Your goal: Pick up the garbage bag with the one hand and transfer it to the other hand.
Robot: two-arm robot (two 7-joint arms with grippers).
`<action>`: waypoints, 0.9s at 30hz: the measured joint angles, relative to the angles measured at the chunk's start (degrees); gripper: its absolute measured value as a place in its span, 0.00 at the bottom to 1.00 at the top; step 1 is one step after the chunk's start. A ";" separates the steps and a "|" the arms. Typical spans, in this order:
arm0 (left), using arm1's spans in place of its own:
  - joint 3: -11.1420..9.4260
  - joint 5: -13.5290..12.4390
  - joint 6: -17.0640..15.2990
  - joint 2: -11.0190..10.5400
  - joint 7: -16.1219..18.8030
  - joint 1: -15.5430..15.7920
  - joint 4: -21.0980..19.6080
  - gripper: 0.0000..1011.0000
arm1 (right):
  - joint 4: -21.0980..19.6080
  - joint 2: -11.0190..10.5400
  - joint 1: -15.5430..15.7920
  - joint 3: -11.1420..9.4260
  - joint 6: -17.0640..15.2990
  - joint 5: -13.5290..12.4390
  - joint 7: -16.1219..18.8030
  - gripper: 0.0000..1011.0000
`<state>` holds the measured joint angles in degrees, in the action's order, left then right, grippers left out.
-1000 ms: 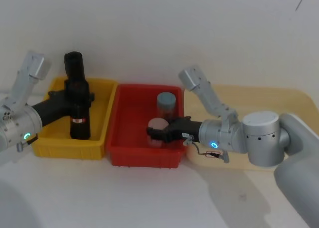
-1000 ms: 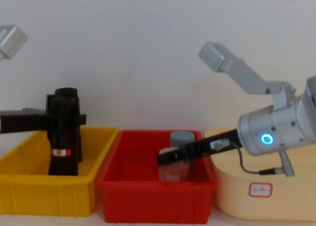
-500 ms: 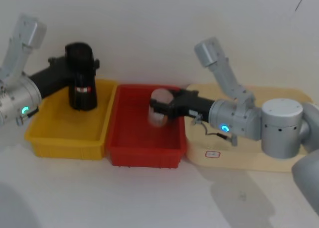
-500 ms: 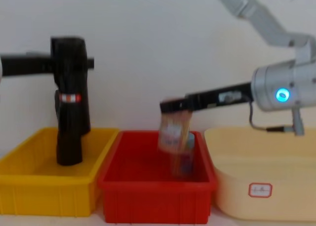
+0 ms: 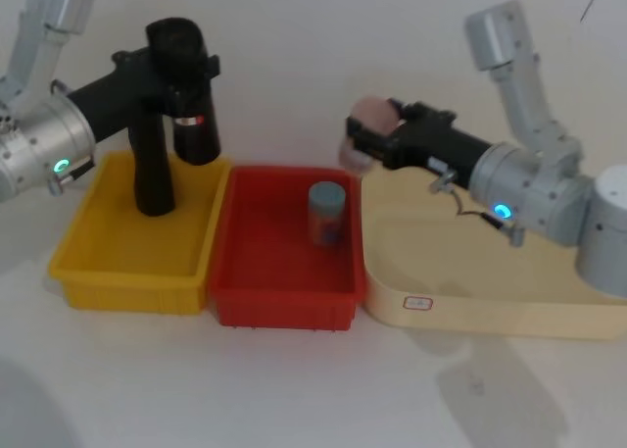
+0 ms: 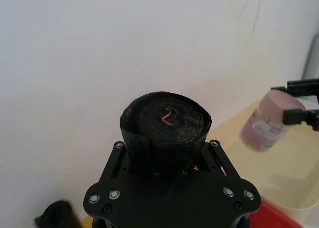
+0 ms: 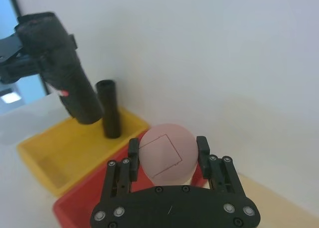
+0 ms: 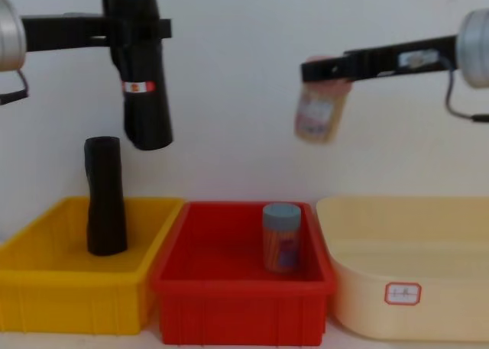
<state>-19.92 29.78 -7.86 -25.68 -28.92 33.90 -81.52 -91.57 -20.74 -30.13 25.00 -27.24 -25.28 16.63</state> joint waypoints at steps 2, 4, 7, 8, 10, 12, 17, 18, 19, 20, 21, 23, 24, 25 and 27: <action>-0.60 0.39 0.31 0.65 -1.11 1.13 1.17 0.42 | -1.52 -0.57 0.65 -1.11 -0.16 0.18 -1.20 0.66; -1.02 0.67 0.53 1.09 -1.97 1.84 2.02 0.42 | -2.45 -0.94 1.14 -1.92 -0.30 0.31 -1.92 0.66; -2.17 1.27 1.01 2.40 -4.03 3.70 4.46 0.42 | -3.65 -1.52 2.06 -3.12 -0.77 0.65 -3.48 0.66; -2.53 1.37 1.12 2.77 -4.50 4.22 5.16 0.42 | -4.12 -1.73 2.38 -3.72 -1.01 0.81 -4.21 0.66; -3.08 1.60 1.35 3.37 -5.56 5.02 6.32 0.42 | -4.53 -1.97 2.86 -4.36 -1.28 1.00 -4.92 0.66; -3.92 1.86 1.66 4.29 -6.92 6.19 8.11 0.42 | -4.80 -2.27 3.48 -5.06 -1.78 1.36 -6.15 0.66; -6.08 2.44 2.53 6.87 -10.57 9.22 13.00 0.42 | -4.69 -2.70 4.71 -6.45 -3.28 2.27 -8.77 0.66; -6.47 2.53 2.71 7.38 -11.25 9.80 13.95 0.42 | -4.50 -2.73 4.90 -6.62 -3.49 2.40 -9.13 0.66; -7.03 2.68 3.00 8.18 -12.32 10.68 15.47 0.42 | -4.09 -2.73 5.15 -6.83 -3.84 2.64 -9.76 0.66; -7.34 2.76 3.16 8.59 -12.86 11.11 16.22 0.42 | -3.83 -2.72 5.26 -6.93 -4.01 2.77 -10.10 0.66; -7.72 2.84 3.31 9.11 -13.39 11.68 17.26 0.42 | -3.55 -2.70 5.36 -7.02 -4.23 2.93 -10.48 0.66; -8.56 3.10 3.88 10.41 -15.22 13.04 19.76 0.42 | -2.59 -2.52 5.63 -7.33 -4.60 3.21 -11.23 0.66; -8.89 3.17 4.09 10.99 -15.83 13.64 20.59 0.42 | -2.33 -2.48 5.68 -7.41 -4.70 3.29 -11.46 0.66; -9.33 3.33 4.49 11.78 -17.01 14.42 22.38 0.42 | -2.06 -2.42 5.74 -7.52 -4.83 3.40 -11.72 0.66; -9.98 3.49 4.92 12.96 -18.21 15.58 24.67 0.42 | -1.23 -2.23 5.88 -7.79 -5.08 3.58 -12.28 0.66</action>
<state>-29.91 33.27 -2.94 -12.72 -47.13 49.49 -56.84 -92.80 -22.97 -24.25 17.21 -32.32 -21.70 4.35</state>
